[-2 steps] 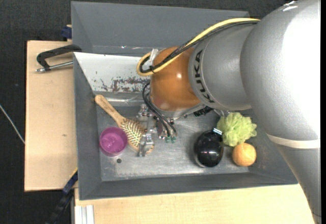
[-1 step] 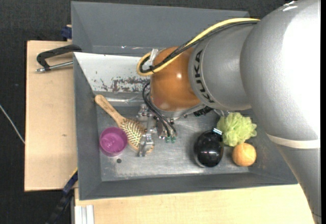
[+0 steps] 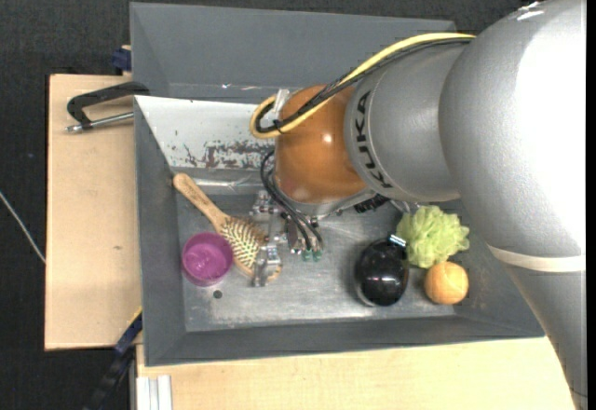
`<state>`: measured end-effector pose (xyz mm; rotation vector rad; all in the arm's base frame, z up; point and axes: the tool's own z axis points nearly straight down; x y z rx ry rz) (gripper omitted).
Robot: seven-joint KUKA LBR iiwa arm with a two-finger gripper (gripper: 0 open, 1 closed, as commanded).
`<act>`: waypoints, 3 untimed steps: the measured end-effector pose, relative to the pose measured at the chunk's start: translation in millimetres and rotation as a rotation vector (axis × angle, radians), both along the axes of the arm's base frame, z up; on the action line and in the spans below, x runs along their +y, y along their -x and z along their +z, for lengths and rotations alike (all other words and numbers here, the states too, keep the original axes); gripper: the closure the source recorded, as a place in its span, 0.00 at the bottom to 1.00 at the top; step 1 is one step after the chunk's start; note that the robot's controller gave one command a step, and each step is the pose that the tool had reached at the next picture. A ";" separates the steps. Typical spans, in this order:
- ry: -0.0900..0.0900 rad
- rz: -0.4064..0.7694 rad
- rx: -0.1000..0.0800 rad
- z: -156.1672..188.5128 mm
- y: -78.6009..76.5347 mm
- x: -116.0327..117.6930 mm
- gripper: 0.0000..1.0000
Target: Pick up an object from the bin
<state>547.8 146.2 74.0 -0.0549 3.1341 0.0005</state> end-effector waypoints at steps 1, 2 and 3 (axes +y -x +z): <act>0.001 -0.001 0.006 4.6 1.6 -0.4 1.00; 0.002 -0.001 0.013 25.9 3.7 -0.7 1.00; 0.001 -0.001 0.008 47.9 2.4 -0.3 1.00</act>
Offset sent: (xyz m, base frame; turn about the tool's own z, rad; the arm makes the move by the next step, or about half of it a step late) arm 0.0000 0.0000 0.0123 0.0000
